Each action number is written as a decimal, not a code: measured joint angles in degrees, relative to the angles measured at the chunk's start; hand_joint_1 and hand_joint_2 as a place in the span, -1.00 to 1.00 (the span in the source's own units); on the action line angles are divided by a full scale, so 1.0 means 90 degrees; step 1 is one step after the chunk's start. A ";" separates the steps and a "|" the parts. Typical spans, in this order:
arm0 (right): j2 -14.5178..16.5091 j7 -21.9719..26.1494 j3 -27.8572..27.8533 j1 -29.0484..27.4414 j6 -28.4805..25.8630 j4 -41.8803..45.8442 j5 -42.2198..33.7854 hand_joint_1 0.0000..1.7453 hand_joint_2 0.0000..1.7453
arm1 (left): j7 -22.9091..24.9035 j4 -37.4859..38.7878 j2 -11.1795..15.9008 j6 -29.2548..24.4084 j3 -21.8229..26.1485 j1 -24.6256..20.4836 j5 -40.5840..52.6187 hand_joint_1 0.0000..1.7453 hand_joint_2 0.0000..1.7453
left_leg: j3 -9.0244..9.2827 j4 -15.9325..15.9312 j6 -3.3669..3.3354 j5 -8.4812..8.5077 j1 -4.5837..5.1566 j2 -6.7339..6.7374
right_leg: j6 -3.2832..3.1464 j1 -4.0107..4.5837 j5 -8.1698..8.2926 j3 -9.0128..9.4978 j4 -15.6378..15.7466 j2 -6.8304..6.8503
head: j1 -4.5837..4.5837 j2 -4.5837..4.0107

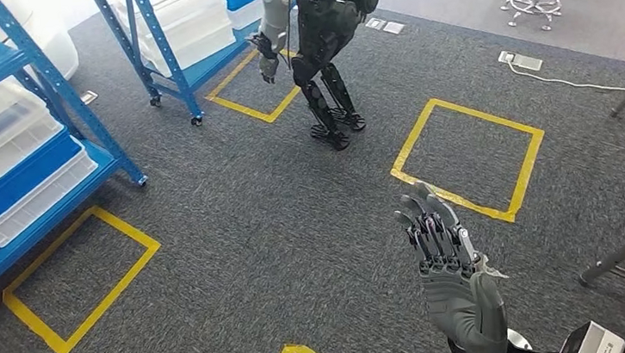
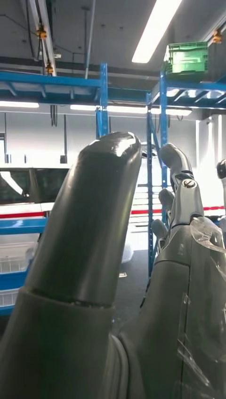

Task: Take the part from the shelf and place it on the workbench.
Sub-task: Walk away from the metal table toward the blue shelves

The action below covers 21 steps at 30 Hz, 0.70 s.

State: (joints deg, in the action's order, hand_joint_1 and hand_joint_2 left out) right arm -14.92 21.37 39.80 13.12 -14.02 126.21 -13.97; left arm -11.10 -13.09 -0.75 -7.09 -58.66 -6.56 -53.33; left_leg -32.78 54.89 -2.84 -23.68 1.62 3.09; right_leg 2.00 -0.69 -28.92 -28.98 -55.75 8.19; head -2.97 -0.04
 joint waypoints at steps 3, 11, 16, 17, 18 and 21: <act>0.0002 0.0004 -0.0005 -0.0007 0.0012 -0.0010 -0.0006 -1.00 -1.00 | -0.0017 0.0000 0.0007 -0.0005 0.0001 0.0022 -0.0013 -1.00 -1.00 | 0.0095 -0.0112 -0.0065 0.0060 -0.0073 -0.0230 | 0.0073 -0.0028 -0.0276 -0.0105 -0.0382 -0.0433 | 0.0008 -0.0001; -0.0012 -0.0020 -0.0007 -0.0047 0.0046 -0.0049 0.0030 -1.00 -1.00 | -0.0067 0.0000 -0.0011 0.0007 0.0000 0.0002 -0.0014 -1.00 -1.00 | 0.0152 -0.0036 -0.0016 -0.0010 -0.0140 -0.0921 | 0.0155 -0.0107 0.0060 -0.0471 -0.0577 -0.1099 | 0.0019 -0.0001; -0.0023 -0.0065 -0.0007 -0.0030 0.0071 -0.0052 0.0073 -1.00 -1.00 | -0.0076 0.0000 -0.0004 0.0010 -0.0002 0.0033 -0.0013 -1.00 -1.00 | 0.0081 0.0032 0.0102 -0.0061 -0.0146 -0.1079 | -0.0034 -0.0090 0.0216 -0.0281 -0.0110 -0.1096 | 0.0024 -0.0001; -0.0024 -0.0070 -0.0007 -0.0031 0.0072 -0.0052 0.0075 -1.00 -1.00 | -0.0076 0.0000 -0.0003 0.0011 -0.0003 0.0045 -0.0012 -1.00 -1.00 | 0.0032 0.0137 0.0128 -0.0130 -0.0144 -0.0975 | -0.0079 -0.0092 0.0218 -0.0275 -0.0104 -0.1039 | 0.0020 -0.0001; -0.0026 -0.0075 -0.0007 -0.0034 0.0073 -0.0051 0.0077 -1.00 -1.00 | -0.0076 0.0000 -0.0003 0.0014 -0.0005 0.0049 -0.0011 -1.00 -1.00 | -0.0086 0.0396 0.0160 -0.0275 -0.0145 -0.0820 | -0.0121 -0.0096 0.0219 -0.0271 -0.0097 -0.0979 | 0.0018 0.0000; -0.0030 -0.0086 -0.0005 -0.0053 0.0078 -0.0052 0.0079 -1.00 -1.00 | -0.0076 0.0000 -0.0007 0.0027 -0.0020 0.0026 -0.0006 -1.00 -1.00 | -0.0725 0.1700 0.0234 -0.0854 -0.0169 -0.0457 | -0.0192 -0.0064 0.0195 -0.0267 -0.0096 -0.0794 | 0.0011 0.0000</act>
State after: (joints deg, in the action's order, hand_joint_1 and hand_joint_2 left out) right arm -15.19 20.59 39.75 12.64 -13.32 125.74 -13.26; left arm -11.78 -13.09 -0.81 -6.85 -58.84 -6.33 -53.38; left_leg -39.31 70.20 -0.73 -31.36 0.10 -1.03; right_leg 0.27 -1.27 -27.17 -31.38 -56.62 1.04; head -2.87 -0.04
